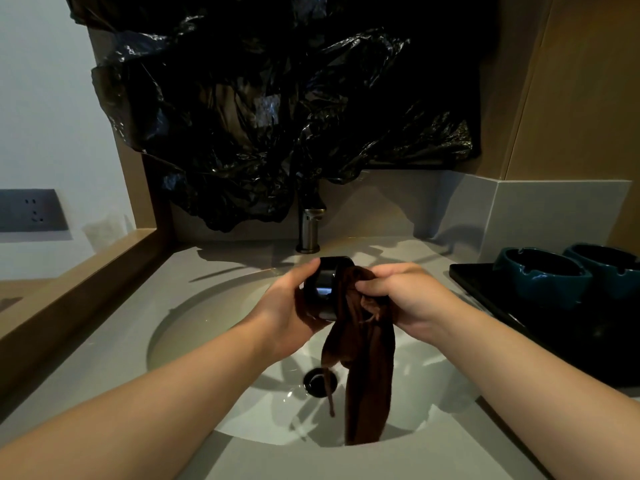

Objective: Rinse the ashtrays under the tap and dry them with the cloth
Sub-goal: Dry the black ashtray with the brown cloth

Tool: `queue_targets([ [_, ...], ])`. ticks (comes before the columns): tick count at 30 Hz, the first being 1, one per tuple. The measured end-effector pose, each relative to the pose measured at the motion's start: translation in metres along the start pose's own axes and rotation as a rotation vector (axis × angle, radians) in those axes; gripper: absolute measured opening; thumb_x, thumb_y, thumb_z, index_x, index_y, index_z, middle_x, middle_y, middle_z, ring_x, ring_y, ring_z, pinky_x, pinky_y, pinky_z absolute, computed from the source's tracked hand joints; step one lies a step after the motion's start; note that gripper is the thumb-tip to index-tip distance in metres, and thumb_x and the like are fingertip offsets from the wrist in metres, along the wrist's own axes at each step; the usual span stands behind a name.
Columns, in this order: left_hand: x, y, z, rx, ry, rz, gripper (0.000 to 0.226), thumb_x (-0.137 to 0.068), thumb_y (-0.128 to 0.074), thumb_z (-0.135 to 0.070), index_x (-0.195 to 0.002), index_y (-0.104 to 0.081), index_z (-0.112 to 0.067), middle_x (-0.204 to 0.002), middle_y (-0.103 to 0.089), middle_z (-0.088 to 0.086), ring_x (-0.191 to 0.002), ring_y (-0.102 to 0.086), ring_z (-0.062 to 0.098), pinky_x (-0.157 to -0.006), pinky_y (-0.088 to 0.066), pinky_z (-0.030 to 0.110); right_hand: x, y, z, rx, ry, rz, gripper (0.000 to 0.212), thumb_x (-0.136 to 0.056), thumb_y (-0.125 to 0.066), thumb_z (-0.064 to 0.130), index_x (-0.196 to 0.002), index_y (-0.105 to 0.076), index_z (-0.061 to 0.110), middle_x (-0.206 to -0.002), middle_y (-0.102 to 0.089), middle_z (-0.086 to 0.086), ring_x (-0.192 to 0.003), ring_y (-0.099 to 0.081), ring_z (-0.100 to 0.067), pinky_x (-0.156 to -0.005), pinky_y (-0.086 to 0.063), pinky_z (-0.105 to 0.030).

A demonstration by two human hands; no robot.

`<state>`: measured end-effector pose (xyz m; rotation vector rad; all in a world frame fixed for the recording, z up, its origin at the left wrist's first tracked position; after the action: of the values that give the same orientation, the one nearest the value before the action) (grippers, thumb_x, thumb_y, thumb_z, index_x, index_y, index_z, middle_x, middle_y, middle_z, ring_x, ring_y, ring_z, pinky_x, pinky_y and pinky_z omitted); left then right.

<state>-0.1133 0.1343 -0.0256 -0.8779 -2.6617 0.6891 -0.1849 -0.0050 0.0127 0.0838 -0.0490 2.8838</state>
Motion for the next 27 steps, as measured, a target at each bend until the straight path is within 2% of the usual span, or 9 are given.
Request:
queue_targets([
  [5, -0.001, 0.000, 0.002, -0.206, -0.057, 0.028, 0.051, -0.079, -0.066, -0.032, -0.126, -0.059, -0.014, -0.125, -0.062, 0.022, -0.118, -0.058, 0.037, -0.098, -0.048, 0.047, 0.002, -0.003, -0.002, -0.301, -0.134, -0.051, 0.022, -0.091, -0.052, 0.000, -0.110, -0.061, -0.004, -0.093, -0.066, -0.020, -0.081, -0.065, -0.030, -0.075, -0.055, -0.041],
  [8, -0.002, -0.001, -0.001, -0.247, -0.123, 0.001, 0.032, -0.089, -0.060, -0.027, -0.120, -0.063, -0.020, -0.118, -0.065, 0.020, -0.117, -0.059, 0.034, -0.097, -0.048, 0.049, 0.011, -0.008, 0.001, -0.462, -0.184, 0.041, 0.027, -0.096, -0.049, 0.019, -0.100, -0.063, -0.004, -0.082, -0.069, -0.018, -0.079, -0.065, -0.030, -0.078, -0.051, -0.042],
  [11, -0.004, 0.001, -0.004, -0.243, -0.158, -0.057, 0.031, -0.088, -0.062, -0.025, -0.118, -0.064, -0.018, -0.118, -0.066, 0.019, -0.114, -0.062, 0.033, -0.085, -0.055, 0.043, 0.012, -0.010, 0.002, -0.516, -0.183, 0.138, 0.045, -0.099, -0.040, 0.033, -0.098, -0.066, -0.003, -0.096, -0.070, -0.022, -0.091, -0.066, -0.032, -0.086, -0.048, -0.044],
  [13, -0.004, 0.002, -0.004, -0.247, -0.172, -0.076, 0.033, -0.086, -0.064, -0.027, -0.118, -0.065, -0.019, -0.118, -0.066, 0.019, -0.113, -0.062, 0.033, -0.085, -0.055, 0.044, 0.010, -0.010, 0.000, -0.471, -0.173, 0.167, 0.039, -0.099, -0.041, 0.029, -0.101, -0.067, 0.000, -0.101, -0.070, -0.020, -0.096, -0.065, -0.030, -0.089, -0.047, -0.043],
  [16, -0.003, 0.004, -0.005, -0.274, -0.186, -0.108, 0.030, -0.087, -0.065, -0.028, -0.115, -0.068, -0.019, -0.117, -0.066, 0.019, -0.112, -0.062, 0.035, -0.090, -0.053, 0.047, 0.007, -0.009, -0.004, -0.300, -0.122, 0.214, 0.028, -0.096, -0.045, 0.013, -0.114, -0.064, 0.001, -0.112, -0.066, -0.021, -0.106, -0.061, -0.030, -0.098, -0.045, -0.042],
  [18, -0.003, 0.004, -0.004, -0.280, -0.181, -0.122, 0.026, -0.087, -0.065, -0.029, -0.111, -0.069, -0.018, -0.114, -0.067, 0.018, -0.112, -0.061, 0.037, -0.091, -0.051, 0.049, 0.007, -0.008, -0.004, -0.166, -0.070, 0.267, 0.031, -0.094, -0.046, 0.003, -0.122, -0.060, 0.001, -0.117, -0.062, -0.023, -0.107, -0.060, -0.032, -0.093, -0.049, -0.038],
  [21, 0.000, 0.001, -0.004, -0.254, -0.154, -0.134, 0.019, -0.088, -0.065, -0.028, -0.102, -0.070, -0.016, -0.111, -0.067, 0.020, -0.110, -0.062, 0.040, -0.093, -0.051, 0.055, 0.008, -0.005, -0.002, 0.059, 0.018, 0.313, 0.031, -0.091, -0.048, -0.007, -0.118, -0.062, 0.000, -0.114, -0.061, -0.030, -0.100, -0.062, -0.033, -0.081, -0.056, -0.034],
  [23, 0.003, -0.001, -0.002, -0.253, -0.130, -0.142, 0.018, -0.089, -0.063, -0.029, -0.100, -0.068, -0.015, -0.112, -0.066, 0.023, -0.108, -0.062, 0.040, -0.091, -0.052, 0.056, 0.009, -0.002, 0.001, 0.277, 0.105, 0.317, 0.030, -0.087, -0.053, -0.010, -0.109, -0.068, 0.003, -0.110, -0.062, -0.032, -0.096, -0.062, -0.032, -0.088, -0.053, -0.038],
  [27, 0.005, -0.006, 0.002, -0.269, -0.093, -0.139, 0.017, -0.093, -0.058, -0.030, -0.096, -0.067, -0.016, -0.101, -0.068, 0.018, -0.104, -0.064, 0.039, -0.085, -0.055, 0.052, 0.011, -0.003, 0.009, 0.838, 0.208, 0.296, 0.030, -0.081, -0.066, 0.002, -0.079, -0.073, 0.031, -0.081, -0.069, 0.001, -0.078, -0.065, -0.013, -0.078, -0.054, -0.023],
])
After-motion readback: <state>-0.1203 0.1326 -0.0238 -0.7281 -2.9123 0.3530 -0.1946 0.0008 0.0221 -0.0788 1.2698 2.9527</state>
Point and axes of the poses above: each hand's wrist, its own x-axis away from the middle knuckle, its own y-axis out of the back of the hand, z = x × y, the point moved 2 cm from there along -x, towards the middle knuckle
